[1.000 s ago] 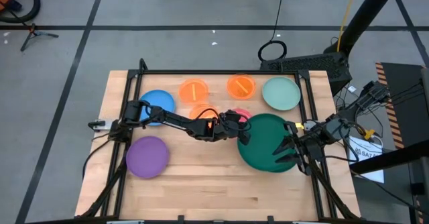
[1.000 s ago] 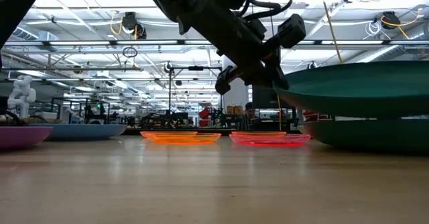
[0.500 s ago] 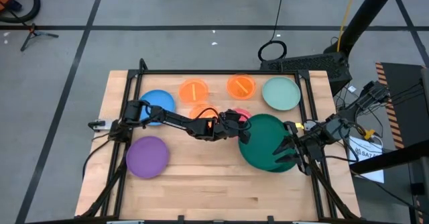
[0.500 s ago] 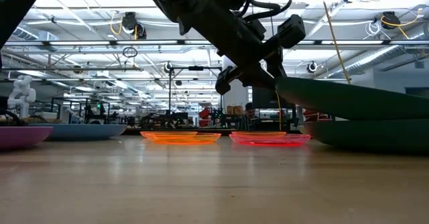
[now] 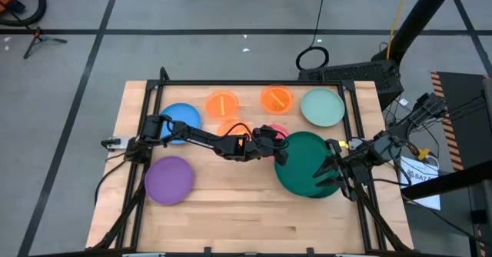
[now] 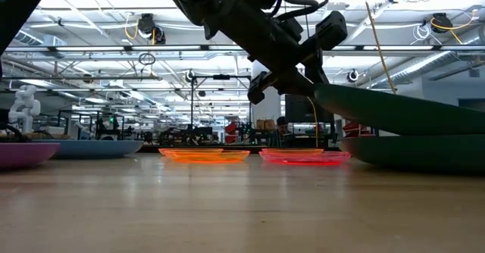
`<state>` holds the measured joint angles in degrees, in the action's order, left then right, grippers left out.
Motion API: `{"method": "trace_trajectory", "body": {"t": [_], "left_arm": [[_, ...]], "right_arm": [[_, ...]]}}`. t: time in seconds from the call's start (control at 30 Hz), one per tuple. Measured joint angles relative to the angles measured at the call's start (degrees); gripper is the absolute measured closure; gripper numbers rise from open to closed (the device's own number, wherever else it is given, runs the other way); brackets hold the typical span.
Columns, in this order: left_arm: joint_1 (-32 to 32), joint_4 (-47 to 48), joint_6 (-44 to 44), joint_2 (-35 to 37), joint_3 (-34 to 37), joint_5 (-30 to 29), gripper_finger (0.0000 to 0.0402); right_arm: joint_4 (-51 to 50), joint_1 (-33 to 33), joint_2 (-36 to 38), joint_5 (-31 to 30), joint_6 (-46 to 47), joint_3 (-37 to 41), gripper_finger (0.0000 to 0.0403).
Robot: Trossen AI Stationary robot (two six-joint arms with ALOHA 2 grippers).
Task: Stack plastic plates
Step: Stack the big left green plate on top of the big right green plate, then stack the medium light green plate on top of the big green plate
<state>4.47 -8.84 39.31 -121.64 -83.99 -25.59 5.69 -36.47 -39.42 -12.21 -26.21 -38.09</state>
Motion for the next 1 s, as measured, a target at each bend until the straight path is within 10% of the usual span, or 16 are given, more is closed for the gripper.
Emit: {"method": "trace_trajectory", "body": {"t": [0.73,1.0], "left_arm": [[-0.7,-0.2,4.1,0.1,0.0,2.2,0.0327],[-0.3,-0.8,-7.4,3.3,0.1,2.1,0.0327]], "right_arm": [[-0.5,0.0,0.0,0.0,0.0,0.0,0.0287],[-2.2,0.0,0.0,-1.5,0.4,0.0,0.0287]]}}
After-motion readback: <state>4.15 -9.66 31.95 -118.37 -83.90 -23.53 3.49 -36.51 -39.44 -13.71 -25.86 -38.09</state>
